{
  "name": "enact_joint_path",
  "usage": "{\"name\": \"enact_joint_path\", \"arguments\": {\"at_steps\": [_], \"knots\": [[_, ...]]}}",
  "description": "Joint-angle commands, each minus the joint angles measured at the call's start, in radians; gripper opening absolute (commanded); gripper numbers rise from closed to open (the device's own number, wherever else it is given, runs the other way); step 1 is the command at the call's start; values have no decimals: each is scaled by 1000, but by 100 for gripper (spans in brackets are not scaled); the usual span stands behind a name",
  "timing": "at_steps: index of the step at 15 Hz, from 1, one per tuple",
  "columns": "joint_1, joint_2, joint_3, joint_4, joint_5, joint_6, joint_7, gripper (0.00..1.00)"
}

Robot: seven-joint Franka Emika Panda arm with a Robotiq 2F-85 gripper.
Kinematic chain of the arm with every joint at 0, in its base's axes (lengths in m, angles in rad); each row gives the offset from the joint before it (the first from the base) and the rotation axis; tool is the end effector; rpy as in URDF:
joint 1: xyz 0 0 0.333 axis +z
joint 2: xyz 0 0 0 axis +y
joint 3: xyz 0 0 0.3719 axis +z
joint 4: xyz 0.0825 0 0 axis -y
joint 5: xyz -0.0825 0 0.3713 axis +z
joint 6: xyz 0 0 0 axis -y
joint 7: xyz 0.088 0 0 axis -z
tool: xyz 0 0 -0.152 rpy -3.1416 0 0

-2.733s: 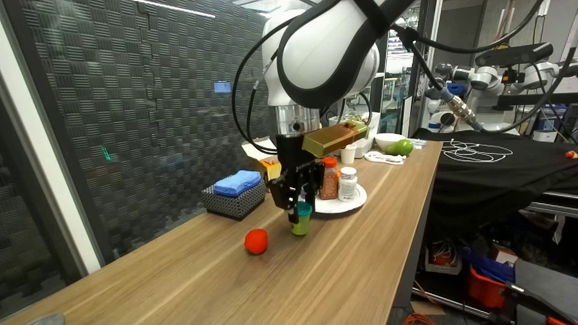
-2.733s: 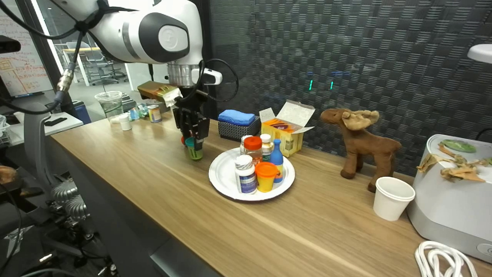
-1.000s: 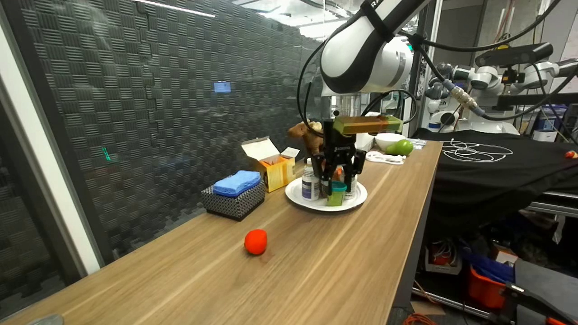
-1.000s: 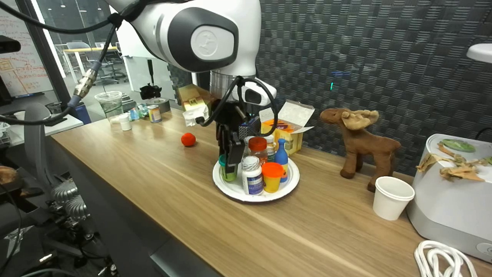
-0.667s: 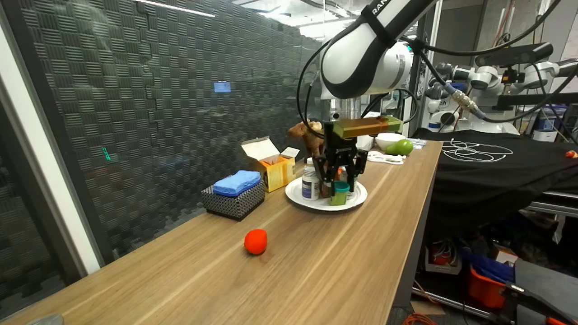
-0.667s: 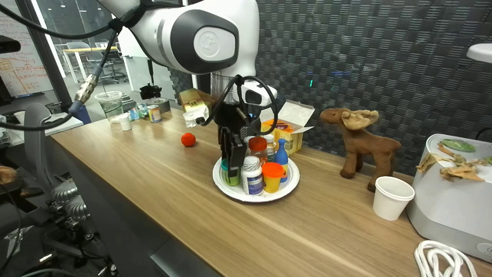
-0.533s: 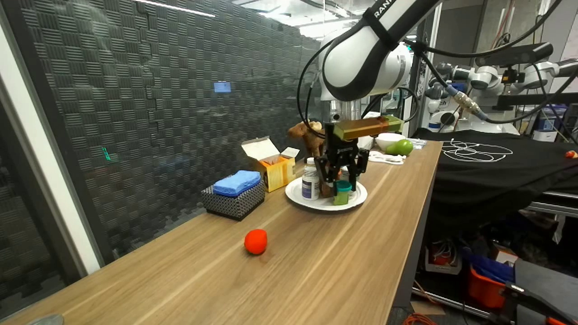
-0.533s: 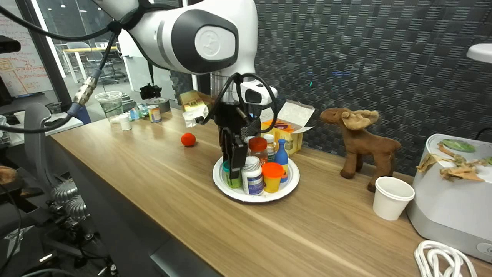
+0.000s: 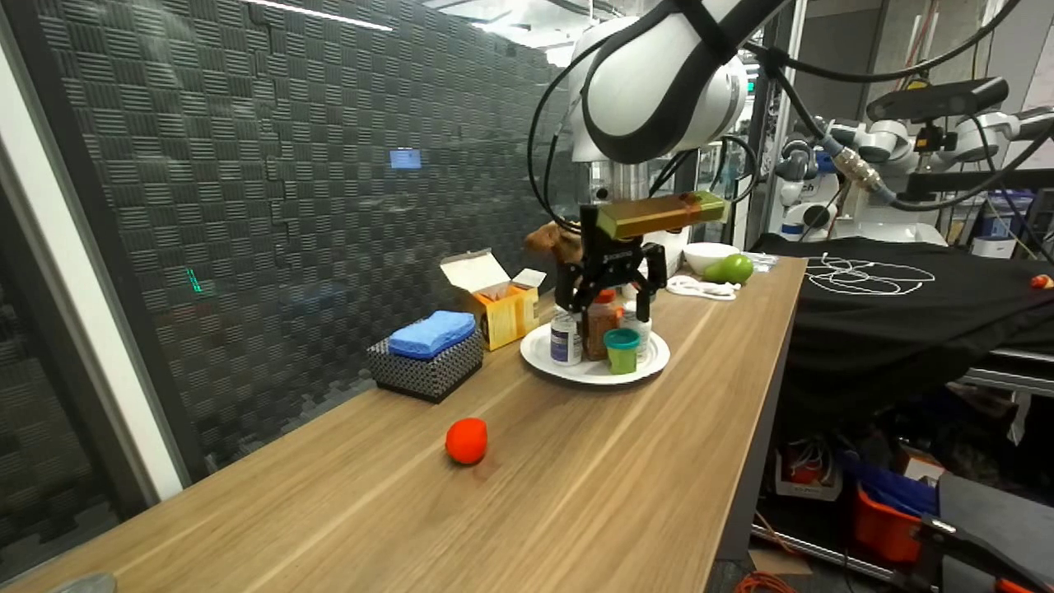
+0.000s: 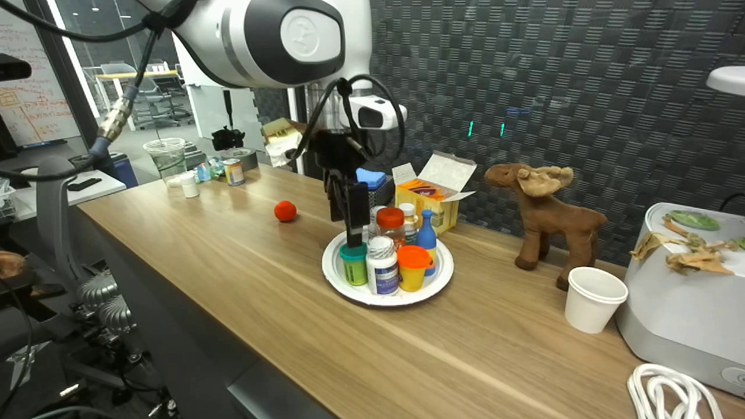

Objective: Pick up all the objects surrounding the white plate and arrange them on the plate

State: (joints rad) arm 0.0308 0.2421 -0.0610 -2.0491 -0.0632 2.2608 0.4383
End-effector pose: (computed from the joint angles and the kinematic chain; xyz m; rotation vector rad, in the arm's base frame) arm 0.5858 -0.0205 0.3371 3.0044 -0.6498 -0.0259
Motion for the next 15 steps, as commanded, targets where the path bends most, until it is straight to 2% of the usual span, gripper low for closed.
{"name": "enact_joint_path", "arguments": {"at_steps": [1,8,15], "knots": [[28,-47,26,19,2,3,-5,100],[68,25,108,165,117,-35,-20,100],[129,145,128,263,120,-95,20,100]]}}
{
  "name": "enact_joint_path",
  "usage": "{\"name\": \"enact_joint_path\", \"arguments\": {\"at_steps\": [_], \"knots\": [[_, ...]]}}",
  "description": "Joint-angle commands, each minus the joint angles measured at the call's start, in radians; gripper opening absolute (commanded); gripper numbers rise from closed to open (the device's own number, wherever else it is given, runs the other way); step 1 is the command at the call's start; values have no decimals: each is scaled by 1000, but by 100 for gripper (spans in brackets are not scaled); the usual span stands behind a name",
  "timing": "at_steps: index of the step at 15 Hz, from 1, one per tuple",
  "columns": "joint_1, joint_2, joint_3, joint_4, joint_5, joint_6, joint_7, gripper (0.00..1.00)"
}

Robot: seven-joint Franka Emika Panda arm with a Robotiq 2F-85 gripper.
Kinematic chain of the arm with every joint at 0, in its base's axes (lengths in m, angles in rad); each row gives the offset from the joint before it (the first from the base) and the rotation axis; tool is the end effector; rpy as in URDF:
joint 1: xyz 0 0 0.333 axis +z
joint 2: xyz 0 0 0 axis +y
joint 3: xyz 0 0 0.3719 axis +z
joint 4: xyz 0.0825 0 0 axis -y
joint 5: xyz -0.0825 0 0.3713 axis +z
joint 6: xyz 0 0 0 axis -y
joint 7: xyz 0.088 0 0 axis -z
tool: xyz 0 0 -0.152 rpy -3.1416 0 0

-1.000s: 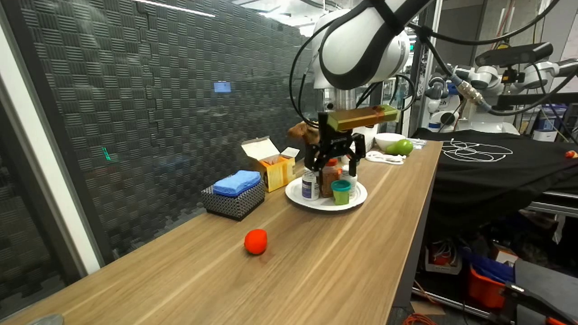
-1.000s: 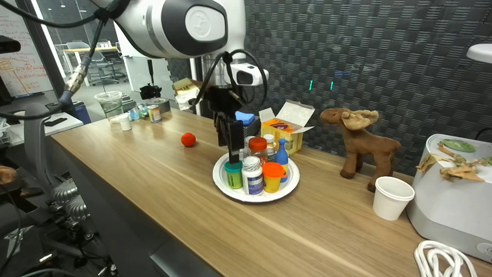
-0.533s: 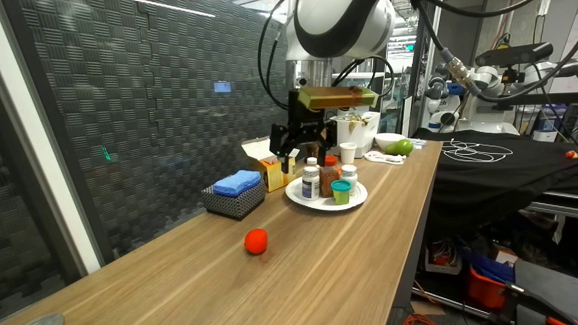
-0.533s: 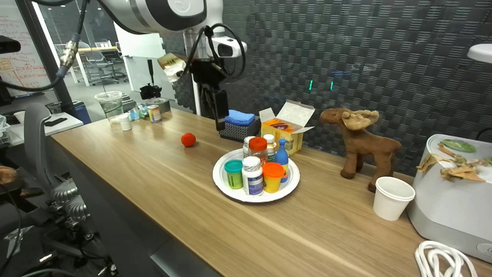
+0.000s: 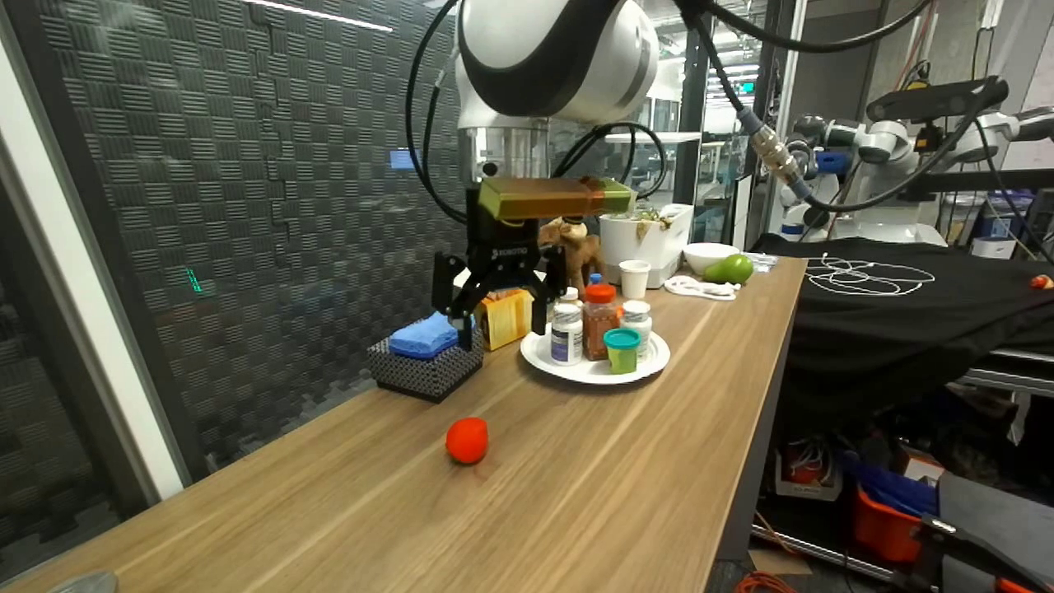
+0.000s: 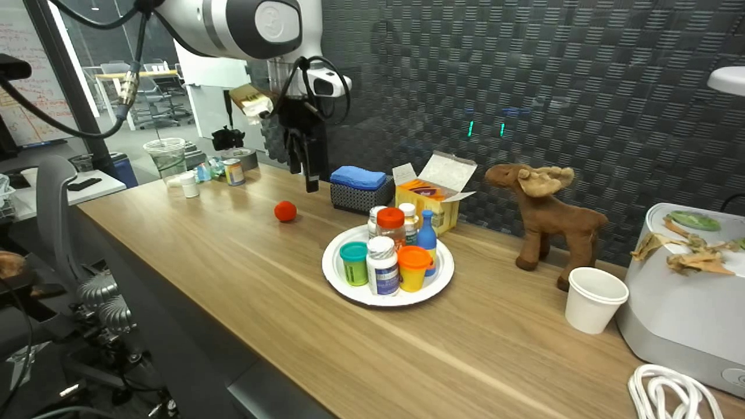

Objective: Pick up all the objects surrounding the white plate and arrange them on the plate

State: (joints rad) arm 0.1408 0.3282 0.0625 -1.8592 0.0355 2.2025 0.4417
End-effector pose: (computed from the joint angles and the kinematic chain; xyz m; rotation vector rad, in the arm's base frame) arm 0.6258 0.1288 0.3609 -3.0637 0.4046 0.0011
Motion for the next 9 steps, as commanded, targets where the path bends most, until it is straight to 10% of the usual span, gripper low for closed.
{"name": "enact_joint_path", "arguments": {"at_steps": [1,9], "knots": [[27,71,6,81,20,-38,17,100],[60,128,22,115,55,-48,7,100]]}}
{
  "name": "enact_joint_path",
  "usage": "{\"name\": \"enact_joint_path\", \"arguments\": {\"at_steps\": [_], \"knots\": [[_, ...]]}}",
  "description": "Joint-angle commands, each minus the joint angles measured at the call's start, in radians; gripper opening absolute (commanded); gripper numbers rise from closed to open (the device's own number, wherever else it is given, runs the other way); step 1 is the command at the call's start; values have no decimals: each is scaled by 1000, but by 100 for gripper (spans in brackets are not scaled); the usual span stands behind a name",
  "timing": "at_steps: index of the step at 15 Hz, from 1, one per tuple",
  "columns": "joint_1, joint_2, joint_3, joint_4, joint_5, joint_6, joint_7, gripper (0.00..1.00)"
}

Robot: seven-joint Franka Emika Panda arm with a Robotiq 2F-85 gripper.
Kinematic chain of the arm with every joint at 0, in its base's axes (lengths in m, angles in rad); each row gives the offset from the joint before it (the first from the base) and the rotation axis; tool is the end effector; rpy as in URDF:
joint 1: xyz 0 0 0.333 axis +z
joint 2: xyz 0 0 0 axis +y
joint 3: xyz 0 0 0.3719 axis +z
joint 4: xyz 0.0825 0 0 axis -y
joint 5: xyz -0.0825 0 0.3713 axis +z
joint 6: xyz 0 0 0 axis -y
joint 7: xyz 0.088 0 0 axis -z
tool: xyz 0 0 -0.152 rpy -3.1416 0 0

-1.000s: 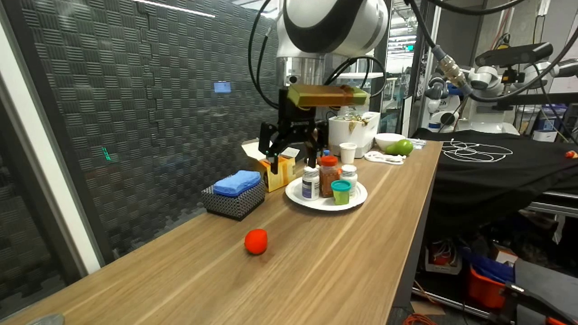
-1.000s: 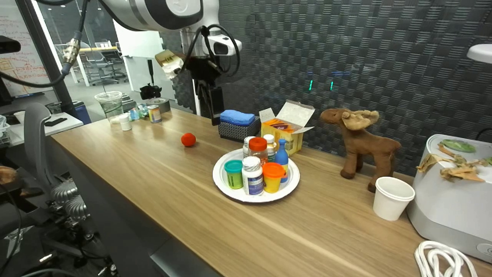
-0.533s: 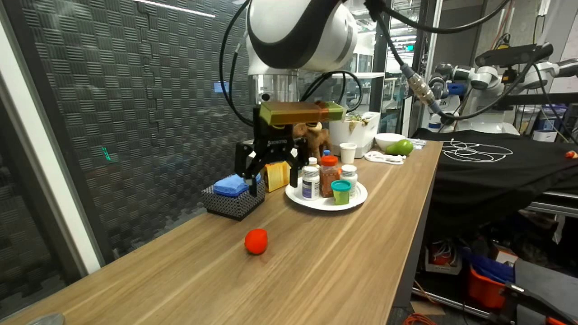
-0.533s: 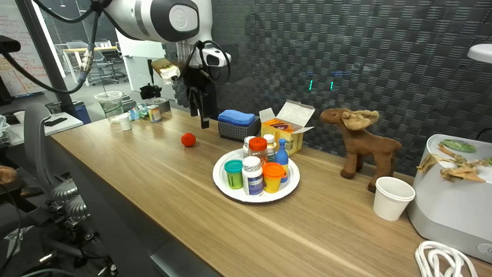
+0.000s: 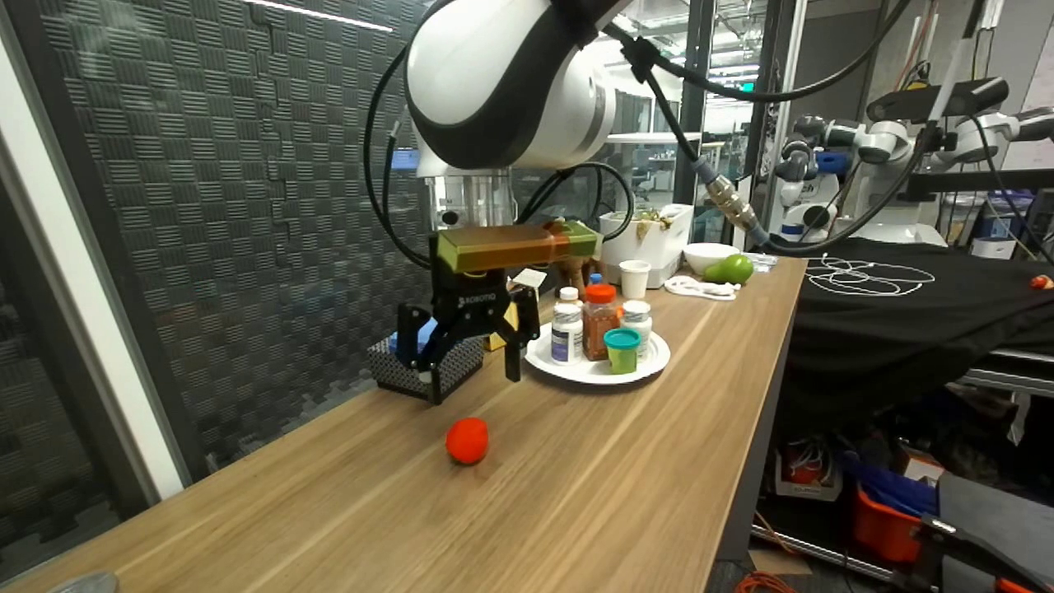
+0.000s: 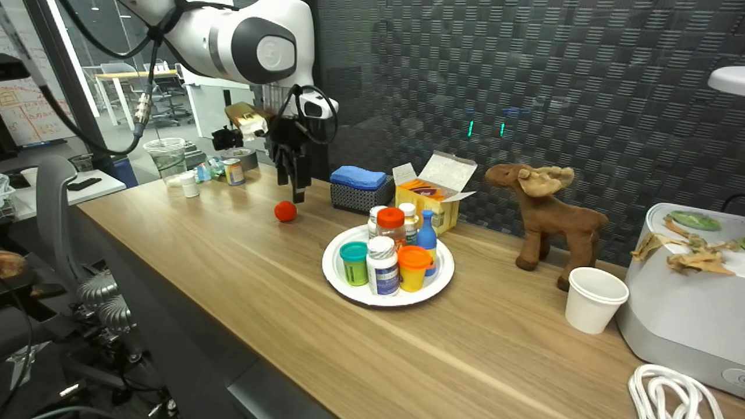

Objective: Pick up all the objects surrounding the white plate and arrange them on the plate

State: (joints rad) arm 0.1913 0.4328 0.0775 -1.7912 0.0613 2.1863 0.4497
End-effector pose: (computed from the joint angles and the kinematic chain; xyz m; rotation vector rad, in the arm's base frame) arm 0.6345 0.1750 0.3217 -3.0570 0.3434 0.0975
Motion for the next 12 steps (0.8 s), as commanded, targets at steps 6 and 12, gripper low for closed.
{"name": "enact_joint_path", "arguments": {"at_steps": [6,12], "knots": [[19,33,25,40,62,-58,-12,100],[25,68,24,62,64,-62,-11,100]]}}
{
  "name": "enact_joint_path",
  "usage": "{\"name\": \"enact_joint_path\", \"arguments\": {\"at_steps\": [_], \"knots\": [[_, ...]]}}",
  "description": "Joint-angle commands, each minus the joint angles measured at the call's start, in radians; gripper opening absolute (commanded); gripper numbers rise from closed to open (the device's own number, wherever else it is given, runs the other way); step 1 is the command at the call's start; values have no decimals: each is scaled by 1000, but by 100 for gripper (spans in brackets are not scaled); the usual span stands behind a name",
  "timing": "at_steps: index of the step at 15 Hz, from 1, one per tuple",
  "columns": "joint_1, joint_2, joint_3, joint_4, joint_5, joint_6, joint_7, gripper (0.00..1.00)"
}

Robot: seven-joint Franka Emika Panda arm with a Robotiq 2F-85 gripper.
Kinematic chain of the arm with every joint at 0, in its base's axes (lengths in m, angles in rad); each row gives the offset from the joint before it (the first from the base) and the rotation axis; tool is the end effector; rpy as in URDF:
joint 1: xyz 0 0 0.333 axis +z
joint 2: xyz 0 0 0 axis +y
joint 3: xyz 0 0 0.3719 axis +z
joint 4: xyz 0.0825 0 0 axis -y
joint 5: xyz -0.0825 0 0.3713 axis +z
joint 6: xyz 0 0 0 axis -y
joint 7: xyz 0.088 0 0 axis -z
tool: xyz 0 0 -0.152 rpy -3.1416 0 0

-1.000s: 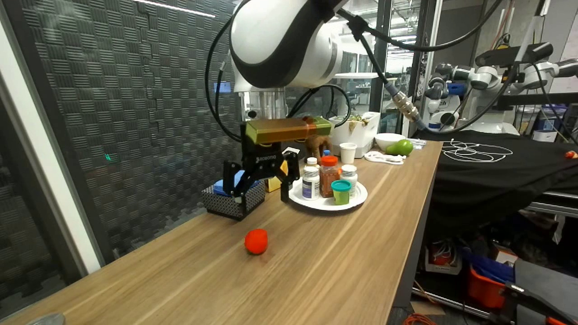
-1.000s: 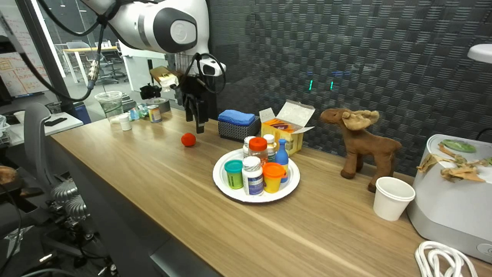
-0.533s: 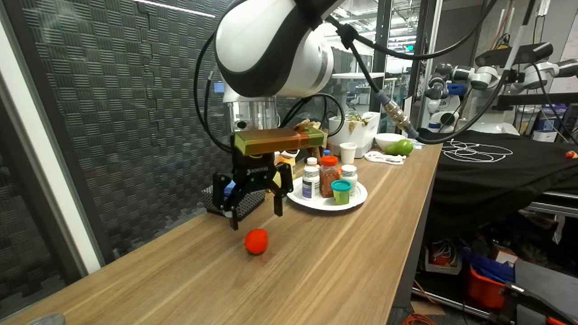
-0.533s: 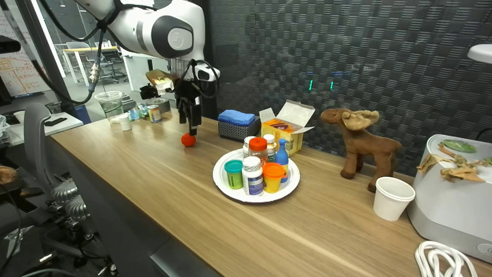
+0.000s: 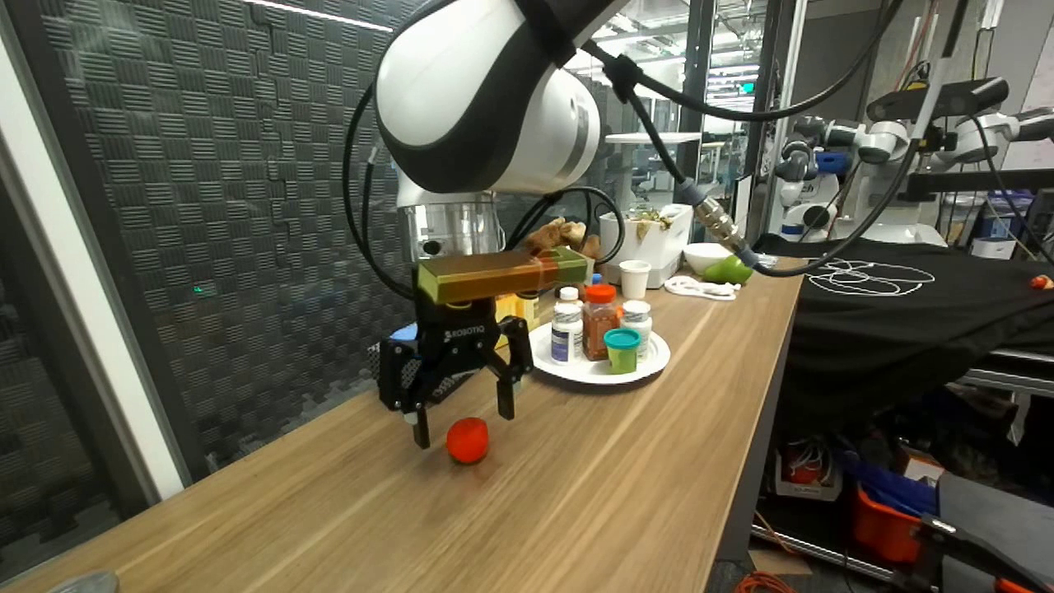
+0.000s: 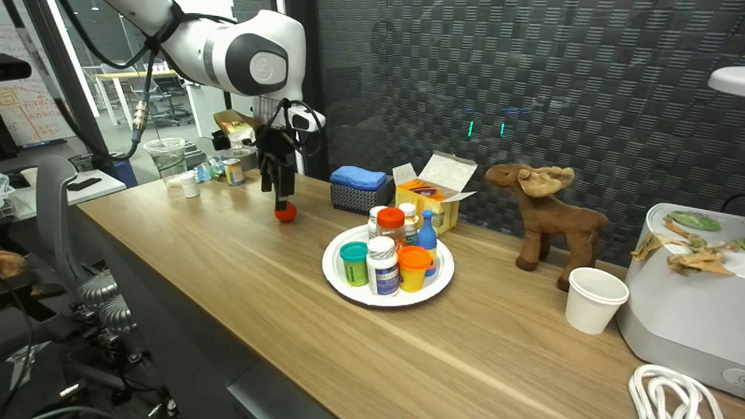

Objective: Pick up all the objects surrounding the white plate and arrange them on the plate

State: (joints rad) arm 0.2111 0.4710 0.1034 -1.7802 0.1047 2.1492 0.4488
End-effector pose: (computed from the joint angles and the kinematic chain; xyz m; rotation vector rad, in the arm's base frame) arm 0.6224 0.2051 0.2995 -3.0328 0.3117 0.2176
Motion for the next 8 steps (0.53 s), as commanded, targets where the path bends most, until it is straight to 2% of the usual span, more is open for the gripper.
{"name": "enact_joint_path", "arguments": {"at_steps": [1,8], "knots": [[5,35,-2,56,21,-28,-11,100],[10,77,-9,95,7,-38,-11,100]]}}
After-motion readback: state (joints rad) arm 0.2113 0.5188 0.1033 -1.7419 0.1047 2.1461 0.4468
